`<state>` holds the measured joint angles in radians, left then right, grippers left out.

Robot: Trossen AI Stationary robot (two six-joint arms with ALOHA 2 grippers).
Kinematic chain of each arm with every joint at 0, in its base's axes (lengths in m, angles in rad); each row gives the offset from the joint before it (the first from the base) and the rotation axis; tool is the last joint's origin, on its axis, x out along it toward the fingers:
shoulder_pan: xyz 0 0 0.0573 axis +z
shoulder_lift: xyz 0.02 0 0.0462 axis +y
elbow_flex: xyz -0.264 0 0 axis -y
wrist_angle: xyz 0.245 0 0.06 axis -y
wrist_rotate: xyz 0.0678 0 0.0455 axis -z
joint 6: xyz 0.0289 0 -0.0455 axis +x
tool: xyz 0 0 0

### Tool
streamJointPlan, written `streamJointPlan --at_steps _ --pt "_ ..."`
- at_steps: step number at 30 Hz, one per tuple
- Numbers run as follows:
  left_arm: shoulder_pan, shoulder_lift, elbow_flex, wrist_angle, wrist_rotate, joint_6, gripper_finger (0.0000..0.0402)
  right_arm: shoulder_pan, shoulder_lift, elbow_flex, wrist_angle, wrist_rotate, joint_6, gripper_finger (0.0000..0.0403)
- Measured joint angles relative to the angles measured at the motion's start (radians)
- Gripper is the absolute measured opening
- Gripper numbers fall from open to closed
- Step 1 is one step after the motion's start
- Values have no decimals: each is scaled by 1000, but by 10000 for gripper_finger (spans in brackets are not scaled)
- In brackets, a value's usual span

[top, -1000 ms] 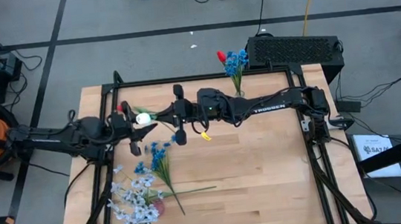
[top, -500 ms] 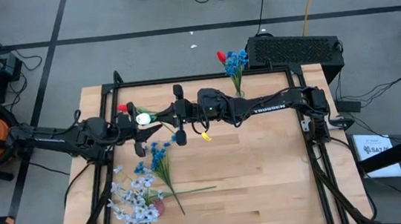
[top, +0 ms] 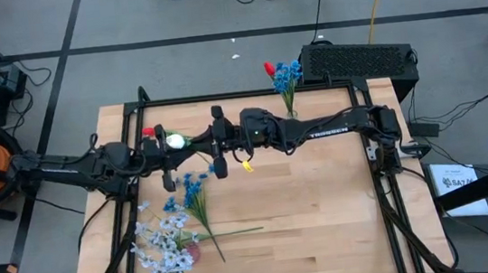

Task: Sort flowers into vase by color
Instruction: Put the top white flowers into the pink vase

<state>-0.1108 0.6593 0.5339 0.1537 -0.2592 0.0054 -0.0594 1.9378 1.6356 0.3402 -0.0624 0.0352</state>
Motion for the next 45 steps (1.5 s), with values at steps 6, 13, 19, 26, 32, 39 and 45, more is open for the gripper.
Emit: streamJointPlan --at_steps 6,13,19,26,32,39,45 --pt "-1 -61 69 -221 -15 -19 2 -22 -79 -1 -187 21 5 98" --pt "-1 -123 222 -477 -34 -107 2 -18 -219 0 -708 18 156 130" --pt "-1 -166 365 -752 -86 -261 1 57 -261 -26 -1028 19 229 113" --pt "-1 -202 443 -777 -104 -315 1 181 -281 -169 -1021 113 269 80" --pt "-1 -182 442 -775 -113 -341 1 206 -280 -314 -932 135 397 64" --pt "-1 -124 441 -764 -112 -385 1 214 -279 -485 -570 120 425 59" --pt "-28 -89 441 -738 -66 -472 1 254 -279 -649 -197 58 425 59"
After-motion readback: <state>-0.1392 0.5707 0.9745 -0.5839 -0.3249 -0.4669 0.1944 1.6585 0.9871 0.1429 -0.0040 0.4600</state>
